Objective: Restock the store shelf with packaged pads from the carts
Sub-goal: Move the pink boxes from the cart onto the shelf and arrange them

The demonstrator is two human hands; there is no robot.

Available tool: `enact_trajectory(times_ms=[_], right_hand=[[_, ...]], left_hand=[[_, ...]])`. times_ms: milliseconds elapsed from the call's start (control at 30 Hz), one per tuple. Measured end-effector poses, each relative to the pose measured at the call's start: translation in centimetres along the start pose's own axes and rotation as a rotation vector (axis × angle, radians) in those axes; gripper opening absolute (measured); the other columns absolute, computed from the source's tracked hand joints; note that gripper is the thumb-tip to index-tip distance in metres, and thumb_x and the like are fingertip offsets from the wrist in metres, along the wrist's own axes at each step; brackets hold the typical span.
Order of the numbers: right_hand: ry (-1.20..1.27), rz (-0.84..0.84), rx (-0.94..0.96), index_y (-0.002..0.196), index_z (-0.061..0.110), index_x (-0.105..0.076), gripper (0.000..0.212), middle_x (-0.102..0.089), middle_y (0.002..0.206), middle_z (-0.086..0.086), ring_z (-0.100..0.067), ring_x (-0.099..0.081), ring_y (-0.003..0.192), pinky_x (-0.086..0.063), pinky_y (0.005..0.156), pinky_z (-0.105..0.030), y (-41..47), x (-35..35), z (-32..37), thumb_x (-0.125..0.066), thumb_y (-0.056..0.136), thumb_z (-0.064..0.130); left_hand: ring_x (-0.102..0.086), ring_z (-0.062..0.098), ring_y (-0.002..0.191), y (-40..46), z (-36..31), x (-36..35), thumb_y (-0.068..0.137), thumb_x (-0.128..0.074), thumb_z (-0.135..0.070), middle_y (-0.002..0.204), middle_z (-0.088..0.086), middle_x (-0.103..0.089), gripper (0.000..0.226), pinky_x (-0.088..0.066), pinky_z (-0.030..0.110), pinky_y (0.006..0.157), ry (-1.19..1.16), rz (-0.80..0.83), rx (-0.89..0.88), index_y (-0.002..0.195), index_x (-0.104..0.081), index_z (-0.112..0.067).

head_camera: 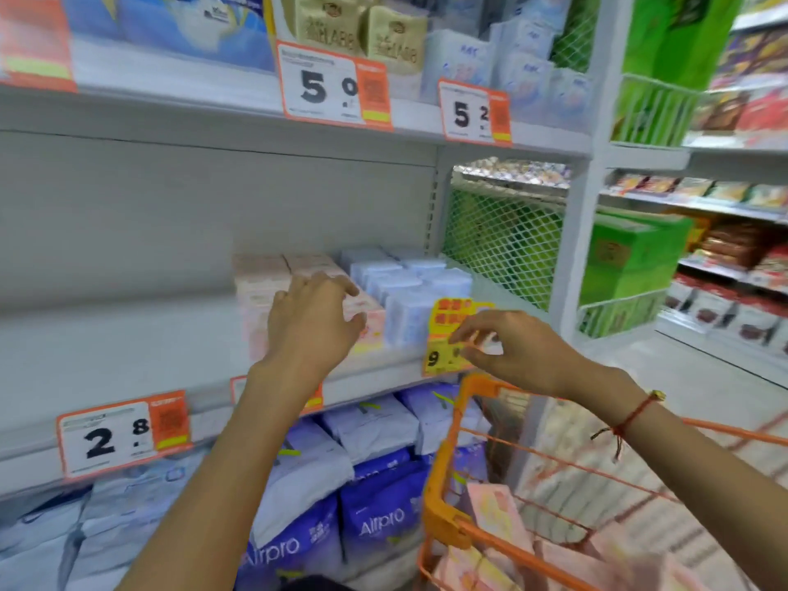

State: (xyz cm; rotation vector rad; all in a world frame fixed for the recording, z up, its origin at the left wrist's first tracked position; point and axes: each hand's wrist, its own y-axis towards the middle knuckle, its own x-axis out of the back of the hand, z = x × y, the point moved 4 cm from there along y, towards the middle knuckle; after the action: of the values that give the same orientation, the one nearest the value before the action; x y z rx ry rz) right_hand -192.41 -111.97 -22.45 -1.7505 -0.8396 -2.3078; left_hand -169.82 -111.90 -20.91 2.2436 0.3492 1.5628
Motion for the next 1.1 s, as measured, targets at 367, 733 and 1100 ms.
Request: enact_trajectory(times_ms=[367, 733, 1100], right_hand=[[-0.08, 0.857, -0.505, 0.129, 0.014, -0.055, 0.038, -0.064, 0.11, -0.007, -0.022, -0.061, 0.099, -0.044, 0.078, -0.014, -14.2, -7.3, -9.1, -0.058, 0.092, 0.023], [-0.307, 1.188, -0.432, 0.146, 0.025, -0.031, 0.074, -0.028, 0.154, -0.001, -0.025, -0.03, 0.14, -0.03, 0.109, -0.043, -17.0, -11.1, -12.0, -0.066, 0.083, 0.045], [-0.232, 1.102, -0.398, 0.147, 0.031, -0.02, 0.089, -0.034, 0.148, -0.004, -0.027, -0.035, 0.135, -0.038, 0.103, -0.049, -17.8, -12.4, -12.0, -0.072, 0.076, 0.043]], left_hand=[[-0.061, 0.024, 0.109, -7.3, -15.9, -14.0, 0.088, -0.053, -0.015, 0.112, 0.005, -0.069, 0.029, -0.05, 0.03, 0.081, 0.071, 0.666, -0.503, 0.113, -0.068, -0.02], [-0.048, 0.028, 0.128, -8.8, -18.5, -23.8, 0.091, -0.061, -0.027, 0.143, 0.01, -0.047, 0.046, -0.04, 0.038, 0.102, 0.523, 1.249, -0.4, 0.13, -0.053, -0.002], [-0.026, 0.029, 0.142, -10.2, -18.6, -22.5, 0.096, -0.051, -0.016, 0.159, 0.009, -0.01, 0.072, -0.034, 0.034, 0.099, 0.655, 1.28, -0.649, 0.153, -0.008, -0.022]])
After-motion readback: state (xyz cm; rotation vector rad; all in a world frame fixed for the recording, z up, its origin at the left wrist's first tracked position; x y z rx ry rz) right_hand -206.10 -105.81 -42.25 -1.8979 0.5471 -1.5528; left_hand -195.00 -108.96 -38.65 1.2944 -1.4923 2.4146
